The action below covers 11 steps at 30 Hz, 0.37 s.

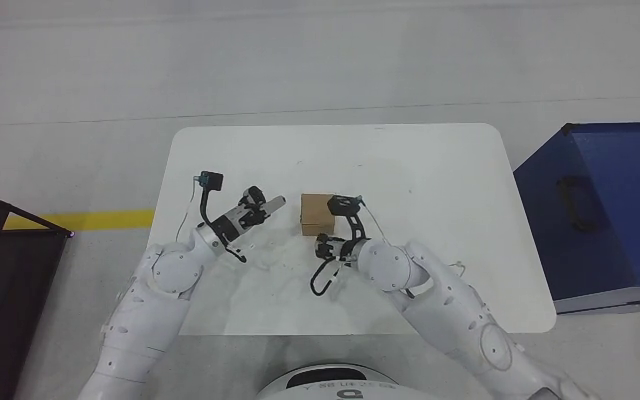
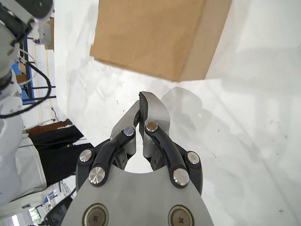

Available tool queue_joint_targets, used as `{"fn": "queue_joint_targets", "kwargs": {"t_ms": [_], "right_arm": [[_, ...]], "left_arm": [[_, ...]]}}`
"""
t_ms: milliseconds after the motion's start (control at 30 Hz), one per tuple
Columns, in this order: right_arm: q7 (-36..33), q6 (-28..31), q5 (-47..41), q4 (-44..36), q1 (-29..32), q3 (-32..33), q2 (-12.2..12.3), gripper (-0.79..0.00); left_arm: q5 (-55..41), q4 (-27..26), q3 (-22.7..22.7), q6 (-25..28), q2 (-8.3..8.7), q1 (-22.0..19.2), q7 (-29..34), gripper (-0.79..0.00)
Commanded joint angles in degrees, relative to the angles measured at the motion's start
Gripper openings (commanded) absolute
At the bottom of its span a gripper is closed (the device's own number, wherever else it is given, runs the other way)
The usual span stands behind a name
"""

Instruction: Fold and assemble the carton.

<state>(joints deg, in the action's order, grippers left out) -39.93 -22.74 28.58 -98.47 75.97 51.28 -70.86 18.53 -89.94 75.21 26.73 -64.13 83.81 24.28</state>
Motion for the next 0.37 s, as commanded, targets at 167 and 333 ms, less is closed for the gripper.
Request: {"fn": "queue_joint_targets", "kwargs": {"t_ms": [167, 333], "right_arm": [[0.45, 2.19, -2.62, -2.76, 1.74, 2.13, 0.31, -0.785], [0.14, 7.73, -2.28, -14.31, 10.65, 12.97, 2.91, -0.785]], "left_arm": [[-0.63, 0.78, 0.18, -0.12, 0.08, -0.07, 0.48, 0.0], [-1.93, 0.38, -0.88, -0.12, -0.11, -0.78, 0.67, 0.0]]}}
